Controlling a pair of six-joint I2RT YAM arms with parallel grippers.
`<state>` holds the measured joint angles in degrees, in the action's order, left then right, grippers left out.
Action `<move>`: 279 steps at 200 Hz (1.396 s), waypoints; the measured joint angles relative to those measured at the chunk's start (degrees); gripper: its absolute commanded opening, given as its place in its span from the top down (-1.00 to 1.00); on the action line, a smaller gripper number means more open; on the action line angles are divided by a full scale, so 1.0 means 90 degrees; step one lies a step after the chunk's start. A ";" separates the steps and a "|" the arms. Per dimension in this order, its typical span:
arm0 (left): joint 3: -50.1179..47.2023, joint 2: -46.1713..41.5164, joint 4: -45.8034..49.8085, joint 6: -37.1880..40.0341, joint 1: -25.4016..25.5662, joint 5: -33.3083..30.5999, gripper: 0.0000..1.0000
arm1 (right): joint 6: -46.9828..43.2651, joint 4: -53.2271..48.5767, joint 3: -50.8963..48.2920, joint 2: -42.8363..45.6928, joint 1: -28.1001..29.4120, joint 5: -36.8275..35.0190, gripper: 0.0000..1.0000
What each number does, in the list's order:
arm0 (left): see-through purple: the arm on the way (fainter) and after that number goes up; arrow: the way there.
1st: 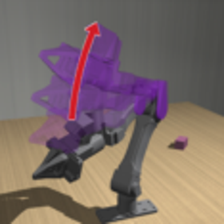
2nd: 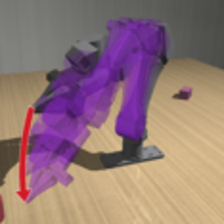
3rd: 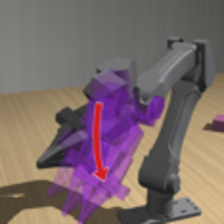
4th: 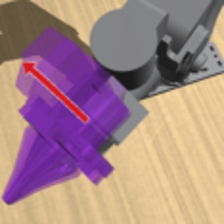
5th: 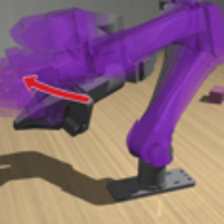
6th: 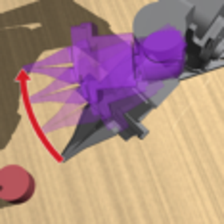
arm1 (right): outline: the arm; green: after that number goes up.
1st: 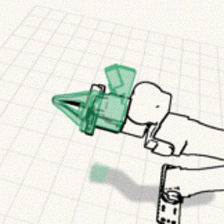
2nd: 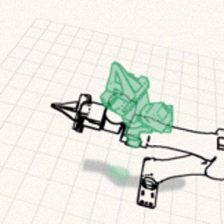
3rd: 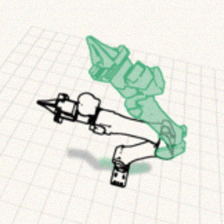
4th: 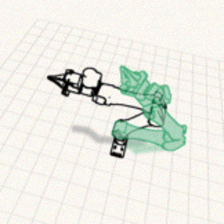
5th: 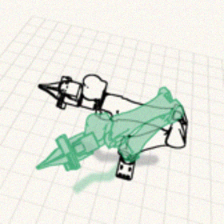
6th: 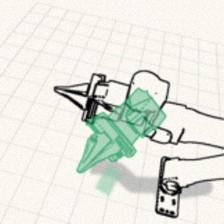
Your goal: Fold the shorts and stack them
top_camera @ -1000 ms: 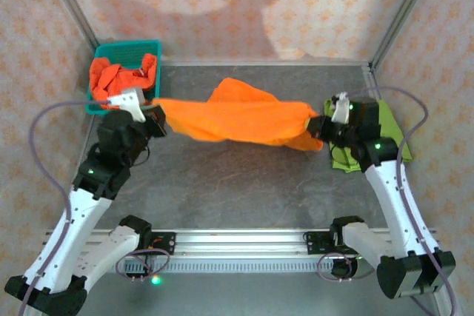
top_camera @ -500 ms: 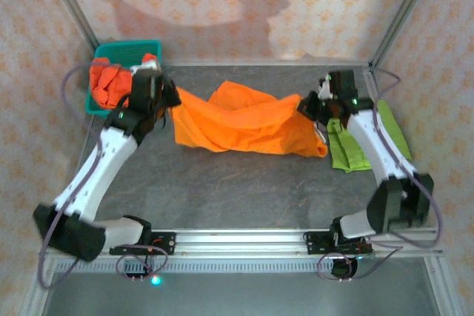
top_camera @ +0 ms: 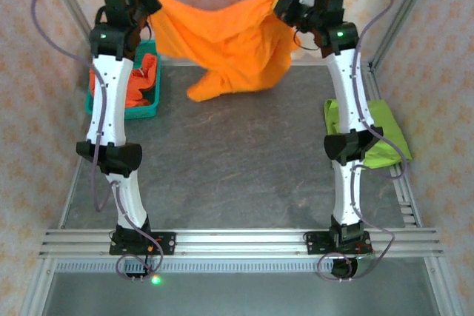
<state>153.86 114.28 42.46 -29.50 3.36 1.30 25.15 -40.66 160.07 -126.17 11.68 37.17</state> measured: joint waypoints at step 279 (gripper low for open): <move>-1.2463 -0.9148 -0.1246 -0.0787 0.1836 -0.1205 -0.88 | 0.0056 -0.0442 -1.3092 0.8864 0.1027 0.0124 -0.73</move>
<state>41.69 31.94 31.24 -36.58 19.88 -9.54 25.65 -44.64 42.24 -46.39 20.93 38.28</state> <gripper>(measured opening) 0.915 0.836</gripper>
